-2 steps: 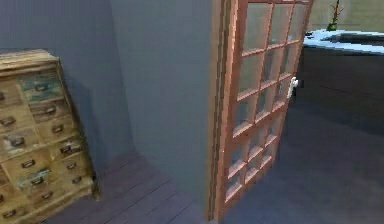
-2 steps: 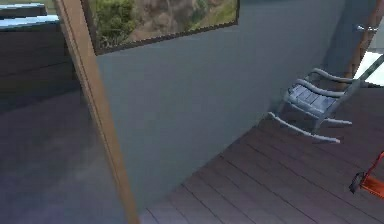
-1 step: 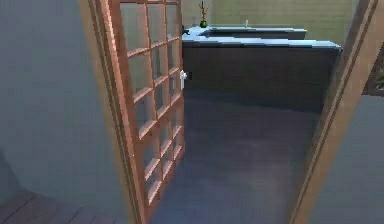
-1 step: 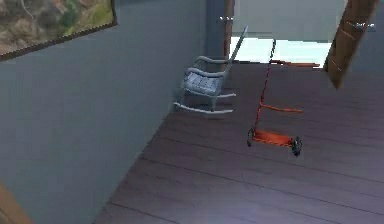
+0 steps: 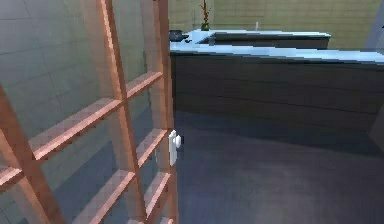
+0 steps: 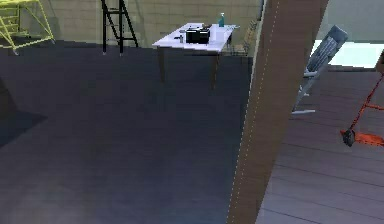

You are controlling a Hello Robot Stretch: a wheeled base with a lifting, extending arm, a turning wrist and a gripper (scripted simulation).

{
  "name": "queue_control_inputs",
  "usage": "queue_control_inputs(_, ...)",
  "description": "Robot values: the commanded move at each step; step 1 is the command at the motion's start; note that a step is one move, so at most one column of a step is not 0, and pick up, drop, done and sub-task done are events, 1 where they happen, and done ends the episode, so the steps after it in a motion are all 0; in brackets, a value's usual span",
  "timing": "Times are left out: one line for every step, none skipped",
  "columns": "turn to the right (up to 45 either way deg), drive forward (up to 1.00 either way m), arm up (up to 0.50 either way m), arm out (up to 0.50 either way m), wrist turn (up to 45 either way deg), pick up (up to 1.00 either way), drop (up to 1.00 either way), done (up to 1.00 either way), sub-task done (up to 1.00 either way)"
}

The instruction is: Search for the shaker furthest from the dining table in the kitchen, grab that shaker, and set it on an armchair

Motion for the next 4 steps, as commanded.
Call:
queue_control_inputs(6.0,0.0,0.0,0.0,0.0,0.0,0.0,0.0,0.0)
queue_control_inputs(3.0,0.0,0.0,0.0,0.0,0.0,0.0,0.0,0.0)
queue_control_inputs(0.0,0.1,0.0,0.0,0.0,0.0,0.0,0.0,0.0)
queue_control_inputs(45.0,0.0,0.0,0.0,0.0,0.0,0.0,0.0,0.0)
